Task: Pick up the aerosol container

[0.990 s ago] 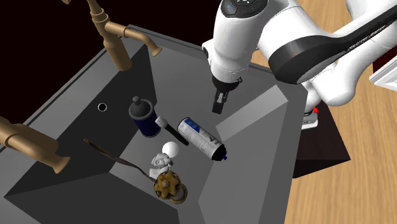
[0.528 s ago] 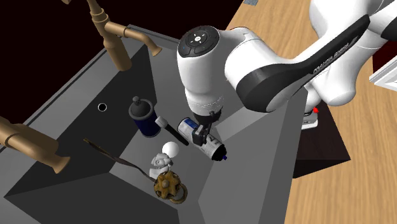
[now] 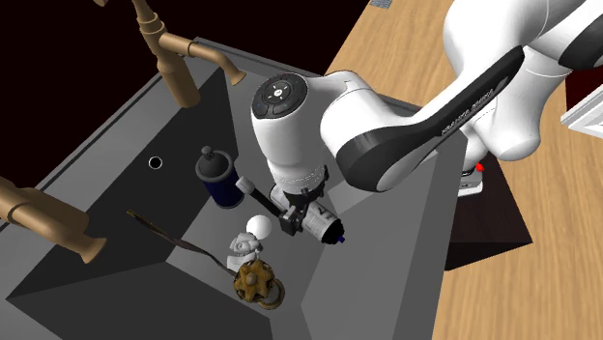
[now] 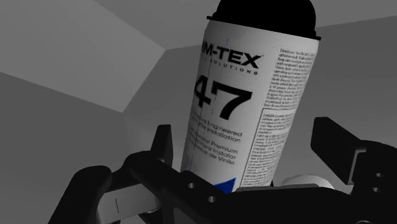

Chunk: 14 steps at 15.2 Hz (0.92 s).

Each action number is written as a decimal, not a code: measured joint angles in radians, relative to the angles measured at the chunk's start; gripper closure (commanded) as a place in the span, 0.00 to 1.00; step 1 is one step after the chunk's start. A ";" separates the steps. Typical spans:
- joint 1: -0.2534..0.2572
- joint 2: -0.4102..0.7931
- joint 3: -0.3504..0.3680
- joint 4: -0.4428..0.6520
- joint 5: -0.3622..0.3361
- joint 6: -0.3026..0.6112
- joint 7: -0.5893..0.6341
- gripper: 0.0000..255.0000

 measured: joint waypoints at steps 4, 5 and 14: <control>0.000 0.002 0.000 -0.027 0.000 0.030 -0.001 1.00; 0.000 0.001 0.000 -0.028 0.000 0.031 -0.001 1.00; 0.001 0.003 0.000 -0.023 0.000 0.028 0.000 1.00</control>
